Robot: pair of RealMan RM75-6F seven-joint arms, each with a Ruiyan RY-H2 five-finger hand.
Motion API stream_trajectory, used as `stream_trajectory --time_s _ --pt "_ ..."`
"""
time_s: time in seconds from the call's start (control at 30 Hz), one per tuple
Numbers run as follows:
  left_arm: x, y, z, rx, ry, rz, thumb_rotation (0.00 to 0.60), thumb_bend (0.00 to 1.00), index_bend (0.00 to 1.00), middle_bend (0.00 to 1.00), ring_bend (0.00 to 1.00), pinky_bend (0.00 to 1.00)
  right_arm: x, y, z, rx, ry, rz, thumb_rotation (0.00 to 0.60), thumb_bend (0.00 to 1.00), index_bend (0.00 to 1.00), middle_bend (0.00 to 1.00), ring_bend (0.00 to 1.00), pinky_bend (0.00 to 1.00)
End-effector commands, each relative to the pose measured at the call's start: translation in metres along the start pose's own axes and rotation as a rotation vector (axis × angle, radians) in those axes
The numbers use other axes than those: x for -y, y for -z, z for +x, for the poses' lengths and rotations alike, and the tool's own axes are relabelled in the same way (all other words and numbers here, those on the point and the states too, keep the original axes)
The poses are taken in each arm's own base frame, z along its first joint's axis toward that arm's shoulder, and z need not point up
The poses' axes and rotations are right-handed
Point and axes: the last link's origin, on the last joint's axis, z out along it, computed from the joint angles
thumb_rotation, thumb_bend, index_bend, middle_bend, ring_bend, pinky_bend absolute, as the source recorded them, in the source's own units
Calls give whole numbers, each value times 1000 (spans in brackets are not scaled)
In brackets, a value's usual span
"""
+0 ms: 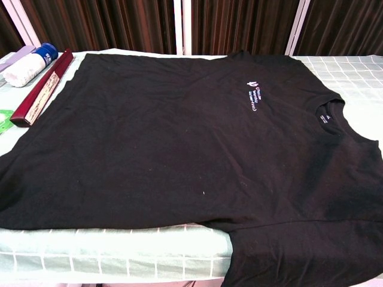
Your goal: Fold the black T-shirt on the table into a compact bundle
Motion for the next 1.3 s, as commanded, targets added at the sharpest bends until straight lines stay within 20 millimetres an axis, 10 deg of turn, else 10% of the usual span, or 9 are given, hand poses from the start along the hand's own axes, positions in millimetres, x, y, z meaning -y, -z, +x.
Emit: stream_trajectory --time_s 0.03,0.93,1.3 --pt "-2 -4 -6 6 -4 -5 600 143 350 218 143 203 -1 1 -1 0 -2 -5 600 203 116 234 138 261" --pt "4 -22 -22 12 7 7 600 339 537 234 142 204 -12 13 -6 -5 -29 -52 600 203 116 225 137 261" --pt "1 -29 -22 -69 19 -29 600 458 608 261 152 205 -4 46 -55 125 -91 13 600 271 204 244 138 261"
